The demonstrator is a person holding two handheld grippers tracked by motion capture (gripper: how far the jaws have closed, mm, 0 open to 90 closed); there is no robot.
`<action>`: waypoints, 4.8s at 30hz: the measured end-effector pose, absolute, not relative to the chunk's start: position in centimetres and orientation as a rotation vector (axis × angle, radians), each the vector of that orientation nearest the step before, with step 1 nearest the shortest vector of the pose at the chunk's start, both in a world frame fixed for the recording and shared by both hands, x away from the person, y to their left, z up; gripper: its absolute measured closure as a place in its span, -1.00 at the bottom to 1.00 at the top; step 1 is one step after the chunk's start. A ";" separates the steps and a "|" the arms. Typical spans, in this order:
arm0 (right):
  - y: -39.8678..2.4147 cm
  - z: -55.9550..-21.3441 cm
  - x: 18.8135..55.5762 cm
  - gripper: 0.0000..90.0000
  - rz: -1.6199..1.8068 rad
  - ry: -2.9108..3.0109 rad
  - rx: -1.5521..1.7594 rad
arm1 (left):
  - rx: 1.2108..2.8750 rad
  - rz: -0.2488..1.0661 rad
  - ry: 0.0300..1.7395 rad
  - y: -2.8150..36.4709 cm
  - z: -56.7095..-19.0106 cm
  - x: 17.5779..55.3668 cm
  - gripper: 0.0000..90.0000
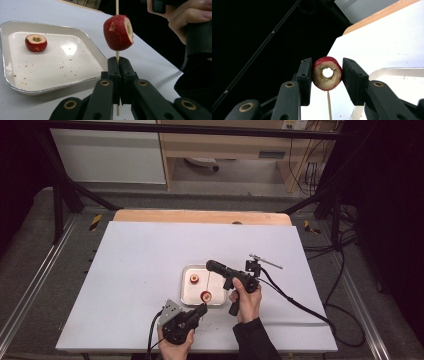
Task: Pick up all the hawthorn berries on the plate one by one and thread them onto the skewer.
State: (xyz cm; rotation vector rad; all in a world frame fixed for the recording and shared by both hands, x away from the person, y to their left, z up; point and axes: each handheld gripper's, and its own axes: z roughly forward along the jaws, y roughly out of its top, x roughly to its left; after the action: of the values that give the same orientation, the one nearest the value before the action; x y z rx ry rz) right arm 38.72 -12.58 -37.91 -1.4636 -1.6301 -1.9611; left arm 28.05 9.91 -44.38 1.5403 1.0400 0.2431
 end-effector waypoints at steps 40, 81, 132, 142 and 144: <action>-12.1 -38.7 38.0 0.36 -2.103 -1.749 -1.373 | 1.464 0.116 1.082 9.3 -44.3 28.3 0.98; -13.2 -38.5 37.8 -0.45 -1.959 -2.210 -1.307 | 1.602 0.313 1.021 13.7 -43.8 29.5 0.97; -1.8 -41.1 47.2 -0.05 -0.761 -3.112 -0.636 | 1.774 0.407 1.096 19.7 -45.0 29.6 0.97; -1.0 -41.7 47.7 0.18 -0.685 -3.123 -0.541 | 1.773 0.403 1.097 19.8 -45.1 29.6 0.97; -0.9 -41.8 47.7 0.23 -0.683 -3.116 -0.541 | 1.774 0.402 1.097 19.8 -45.1 29.6 0.97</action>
State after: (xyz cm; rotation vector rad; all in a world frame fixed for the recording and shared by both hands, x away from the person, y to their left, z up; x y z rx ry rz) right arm 47.75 -0.87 -41.81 -0.5414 -3.1159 -0.6831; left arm 29.63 19.80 -45.10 1.7736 1.0974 0.4021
